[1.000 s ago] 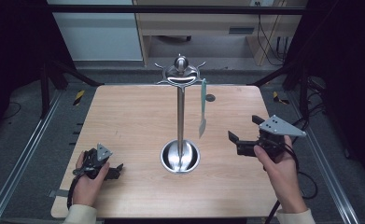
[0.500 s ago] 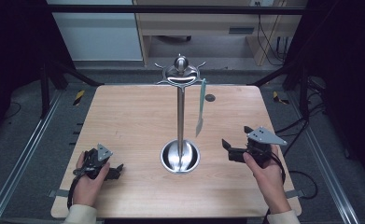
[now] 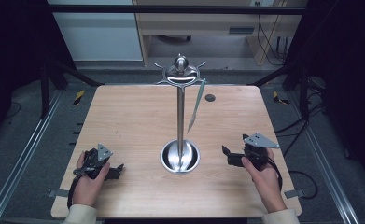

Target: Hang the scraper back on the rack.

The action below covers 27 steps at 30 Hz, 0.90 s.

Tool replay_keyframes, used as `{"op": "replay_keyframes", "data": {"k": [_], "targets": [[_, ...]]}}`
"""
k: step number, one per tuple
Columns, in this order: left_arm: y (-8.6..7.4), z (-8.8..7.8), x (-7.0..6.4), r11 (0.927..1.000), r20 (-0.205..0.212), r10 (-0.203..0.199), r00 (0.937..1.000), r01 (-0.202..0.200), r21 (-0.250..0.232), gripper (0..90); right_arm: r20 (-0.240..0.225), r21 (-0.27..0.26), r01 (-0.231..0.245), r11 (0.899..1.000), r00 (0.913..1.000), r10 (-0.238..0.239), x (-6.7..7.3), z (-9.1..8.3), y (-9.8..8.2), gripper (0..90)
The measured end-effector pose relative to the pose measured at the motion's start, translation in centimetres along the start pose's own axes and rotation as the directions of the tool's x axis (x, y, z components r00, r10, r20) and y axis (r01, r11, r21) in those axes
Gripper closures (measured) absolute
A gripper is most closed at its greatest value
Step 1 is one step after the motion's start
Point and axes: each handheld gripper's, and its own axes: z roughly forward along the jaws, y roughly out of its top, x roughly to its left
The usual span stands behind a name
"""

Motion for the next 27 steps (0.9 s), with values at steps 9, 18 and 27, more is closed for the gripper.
{"op": "replay_keyframes", "data": {"k": [9,18,27], "targets": [[0.0,0.0,0.0,1.0000,0.000,0.002,1.0000,-0.002,-0.003,2.9,0.015,0.013,-0.019,1.000,0.9997,0.019,-0.9,0.9,-1.5,9.8],[0.1,0.0,0.1,0.9998,0.008,-0.010,0.9999,0.010,-0.017,2.9,0.022,0.046,-0.004,0.999,0.9998,0.003,-1.4,2.1,-2.8,10.1],[0.2,0.0,0.3,0.9995,0.012,-0.018,0.9998,0.018,-0.026,2.9,0.020,0.087,-0.002,0.996,0.9998,0.000,-0.8,3.3,-3.4,10.8]]}}
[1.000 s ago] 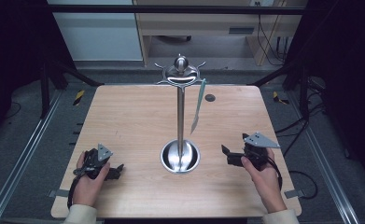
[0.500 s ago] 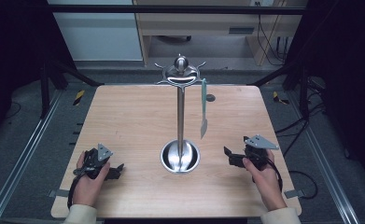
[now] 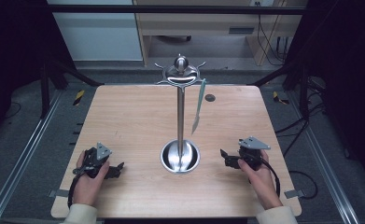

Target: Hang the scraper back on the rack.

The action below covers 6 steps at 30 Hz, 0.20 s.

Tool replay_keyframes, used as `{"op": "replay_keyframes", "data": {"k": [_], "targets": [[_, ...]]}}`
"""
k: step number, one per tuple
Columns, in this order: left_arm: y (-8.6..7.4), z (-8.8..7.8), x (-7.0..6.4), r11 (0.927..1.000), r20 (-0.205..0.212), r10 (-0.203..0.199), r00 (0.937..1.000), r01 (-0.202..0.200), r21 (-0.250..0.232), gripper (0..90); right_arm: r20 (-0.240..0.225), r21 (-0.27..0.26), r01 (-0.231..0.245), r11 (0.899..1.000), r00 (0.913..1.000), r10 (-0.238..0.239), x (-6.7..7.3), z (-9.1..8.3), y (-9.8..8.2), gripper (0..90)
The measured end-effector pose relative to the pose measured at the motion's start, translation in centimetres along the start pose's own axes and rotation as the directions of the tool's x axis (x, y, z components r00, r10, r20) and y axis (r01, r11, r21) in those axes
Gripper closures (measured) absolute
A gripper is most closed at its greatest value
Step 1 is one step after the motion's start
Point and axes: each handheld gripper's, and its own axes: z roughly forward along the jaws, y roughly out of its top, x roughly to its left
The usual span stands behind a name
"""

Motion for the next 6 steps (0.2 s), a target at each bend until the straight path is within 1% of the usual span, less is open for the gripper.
{"op": "replay_keyframes", "data": {"k": [2,4,6], "targets": [[0.02,-0.02,0.00,1.0000,-0.002,-0.003,1.0000,0.003,-0.004,2.9,0.010,0.001,0.010,1.000,0.9999,-0.010,0.21,-0.07,-0.16,11.0],[0.01,0.00,0.04,1.0000,-0.003,-0.004,1.0000,0.004,-0.005,2.9,0.016,-0.006,-0.009,1.000,0.9998,0.009,0.36,-0.37,-0.18,10.9],[0.00,0.04,0.05,1.0000,-0.003,-0.004,1.0000,0.004,-0.002,2.9,0.020,-0.005,-0.008,1.000,0.9998,0.008,0.35,-0.53,-0.19,10.6]]}}
